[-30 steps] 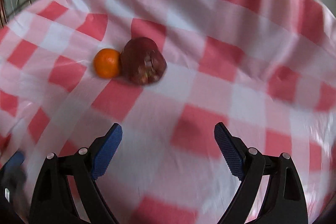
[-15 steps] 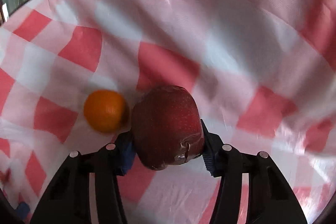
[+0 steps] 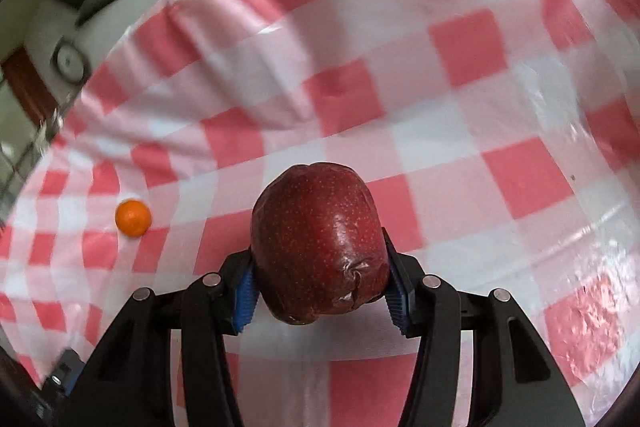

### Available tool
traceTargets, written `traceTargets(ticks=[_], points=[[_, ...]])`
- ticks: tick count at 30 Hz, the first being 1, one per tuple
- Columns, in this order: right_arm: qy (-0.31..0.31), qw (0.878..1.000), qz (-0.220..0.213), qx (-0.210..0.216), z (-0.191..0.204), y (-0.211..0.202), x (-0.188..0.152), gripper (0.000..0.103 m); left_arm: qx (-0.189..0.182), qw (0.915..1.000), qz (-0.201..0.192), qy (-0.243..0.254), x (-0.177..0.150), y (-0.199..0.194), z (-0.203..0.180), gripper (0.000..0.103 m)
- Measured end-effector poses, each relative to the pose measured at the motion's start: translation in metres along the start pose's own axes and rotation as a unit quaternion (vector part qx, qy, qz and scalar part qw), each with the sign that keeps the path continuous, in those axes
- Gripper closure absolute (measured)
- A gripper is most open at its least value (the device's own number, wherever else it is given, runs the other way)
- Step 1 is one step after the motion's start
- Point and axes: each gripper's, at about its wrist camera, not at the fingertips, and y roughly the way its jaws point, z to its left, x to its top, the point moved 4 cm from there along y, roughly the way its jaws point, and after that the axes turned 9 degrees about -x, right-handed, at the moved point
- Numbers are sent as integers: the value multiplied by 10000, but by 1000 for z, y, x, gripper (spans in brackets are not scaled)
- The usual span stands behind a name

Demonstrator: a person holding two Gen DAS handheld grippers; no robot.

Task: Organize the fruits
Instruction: 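Grasp the red apple with the right tool while the left tool grasps a mandarin orange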

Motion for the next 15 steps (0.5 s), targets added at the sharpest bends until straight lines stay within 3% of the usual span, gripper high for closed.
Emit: traceTargets(ticks=[6,9,13,15], points=[[194,9992,-122,328,-13,-3,0,51,146,9952,783,565,-2,29,-20,2],[162,9988,-129,436,-12,-8,3,51,411,9900,674,1172,13,46,-41,2],[171,9985,-103,502,-13,-10,4,51,915,9731,767,1969,45,97,-64,2],[163,9985,-103,518,-13,-11,4,51,1062,9697,880,2018,59,118,-61,8]])
